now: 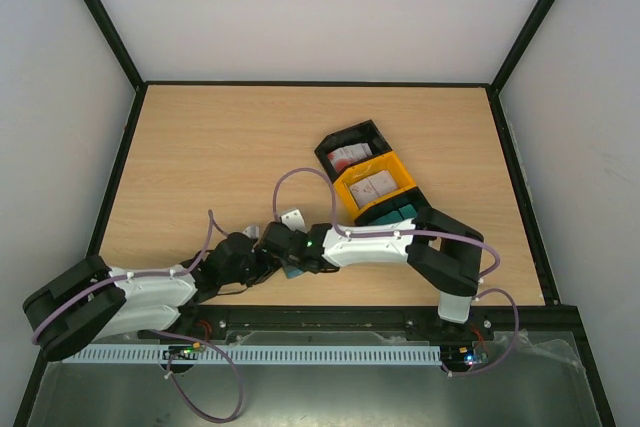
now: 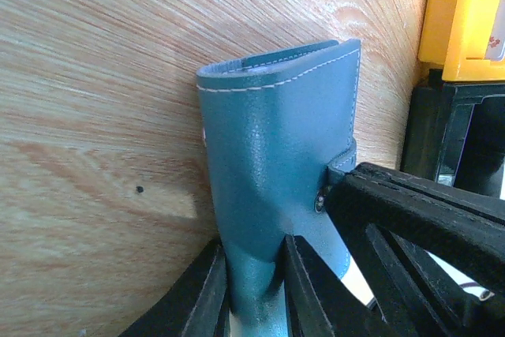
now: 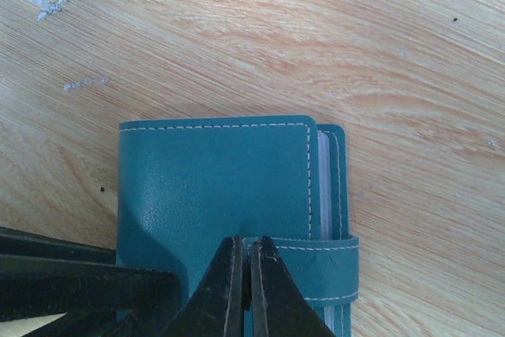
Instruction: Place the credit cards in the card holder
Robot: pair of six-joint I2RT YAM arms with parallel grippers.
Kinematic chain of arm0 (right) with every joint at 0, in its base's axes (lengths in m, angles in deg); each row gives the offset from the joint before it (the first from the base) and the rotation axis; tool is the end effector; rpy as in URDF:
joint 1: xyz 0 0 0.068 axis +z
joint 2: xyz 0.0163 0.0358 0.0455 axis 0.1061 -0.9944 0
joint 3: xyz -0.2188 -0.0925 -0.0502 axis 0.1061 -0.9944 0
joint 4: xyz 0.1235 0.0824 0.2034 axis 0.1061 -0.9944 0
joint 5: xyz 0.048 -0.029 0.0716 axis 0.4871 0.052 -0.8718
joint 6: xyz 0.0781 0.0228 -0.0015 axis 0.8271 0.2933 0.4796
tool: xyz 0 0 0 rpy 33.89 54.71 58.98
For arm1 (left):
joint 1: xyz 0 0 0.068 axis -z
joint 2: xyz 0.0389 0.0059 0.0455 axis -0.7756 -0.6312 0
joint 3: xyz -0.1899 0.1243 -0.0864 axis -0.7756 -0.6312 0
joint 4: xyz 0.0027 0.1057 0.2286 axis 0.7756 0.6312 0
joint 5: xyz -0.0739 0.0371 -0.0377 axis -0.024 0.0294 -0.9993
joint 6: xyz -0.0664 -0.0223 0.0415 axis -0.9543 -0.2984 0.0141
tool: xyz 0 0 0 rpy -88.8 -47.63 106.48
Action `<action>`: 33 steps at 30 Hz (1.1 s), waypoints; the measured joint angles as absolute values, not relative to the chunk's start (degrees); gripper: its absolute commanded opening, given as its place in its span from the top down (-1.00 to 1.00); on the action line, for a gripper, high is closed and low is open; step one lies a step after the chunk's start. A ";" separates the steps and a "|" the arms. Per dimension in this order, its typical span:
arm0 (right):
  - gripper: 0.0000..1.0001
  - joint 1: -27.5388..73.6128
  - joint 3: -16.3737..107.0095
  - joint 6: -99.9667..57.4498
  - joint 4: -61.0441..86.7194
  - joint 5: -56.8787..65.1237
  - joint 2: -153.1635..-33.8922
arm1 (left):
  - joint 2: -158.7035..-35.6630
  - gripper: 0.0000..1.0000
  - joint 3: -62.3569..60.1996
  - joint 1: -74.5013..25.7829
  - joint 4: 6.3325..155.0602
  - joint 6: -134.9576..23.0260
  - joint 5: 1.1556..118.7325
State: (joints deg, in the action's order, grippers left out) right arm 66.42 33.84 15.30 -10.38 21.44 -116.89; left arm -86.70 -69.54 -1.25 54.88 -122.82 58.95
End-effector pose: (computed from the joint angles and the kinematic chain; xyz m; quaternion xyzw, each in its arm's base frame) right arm 0.1191 0.3385 0.1039 -0.2260 0.9446 0.1456 0.1882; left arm 0.1254 -0.1650 0.0687 -0.1812 0.8591 -0.4567 0.1435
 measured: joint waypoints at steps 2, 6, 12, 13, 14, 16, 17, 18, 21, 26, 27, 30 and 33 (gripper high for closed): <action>0.96 66.60 34.19 15.19 -10.55 21.98 -117.31 | -86.70 0.57 -69.54 -1.25 54.88 -122.91 58.99; 0.96 66.99 34.87 15.17 -10.49 23.27 -118.22 | -86.70 0.58 -69.54 -1.25 54.88 -123.06 59.01; 0.96 67.91 34.65 15.24 -10.03 24.74 -118.57 | -86.75 0.59 -69.54 -1.25 54.86 -123.15 59.04; 0.96 68.06 34.28 15.28 -9.59 25.04 -118.51 | -86.77 0.59 -69.54 -1.25 54.86 -123.15 59.04; 0.96 68.17 33.65 15.43 -8.87 25.30 -118.18 | -86.77 0.59 -69.54 -1.25 54.86 -123.19 59.04; 0.96 68.19 32.53 15.65 -7.60 25.33 -117.50 | -86.79 0.59 -69.54 -1.25 54.83 -123.26 59.04; 0.96 68.19 32.21 15.74 -7.25 25.33 -117.26 | -86.79 0.58 -69.54 -1.25 54.83 -123.30 59.06; 0.96 68.19 32.03 15.87 -7.08 25.28 -117.11 | -86.79 0.58 -69.54 -1.25 54.83 -123.30 59.06; 0.96 68.19 32.10 15.87 -7.17 25.22 -117.00 | -86.79 0.58 -69.54 -1.25 54.83 -123.32 59.08; 0.96 67.51 32.66 15.83 -8.15 23.95 -116.85 | -86.77 0.57 -69.54 -1.21 54.88 -123.32 59.17; 0.96 67.25 32.66 15.78 -8.37 23.42 -116.67 | -86.77 0.57 -69.54 -1.15 54.88 -123.32 59.25; 0.96 66.75 32.73 15.46 -8.81 22.18 -116.32 | -86.77 0.57 -69.54 -1.01 54.88 -123.32 59.45; 0.96 66.66 32.73 14.76 -9.02 21.76 -116.23 | -86.77 0.57 -69.54 -0.99 54.88 -123.30 59.45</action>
State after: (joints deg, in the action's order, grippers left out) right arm 66.66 32.73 14.76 -9.02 21.76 -116.23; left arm -86.77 -69.54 -0.99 54.88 -123.30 59.45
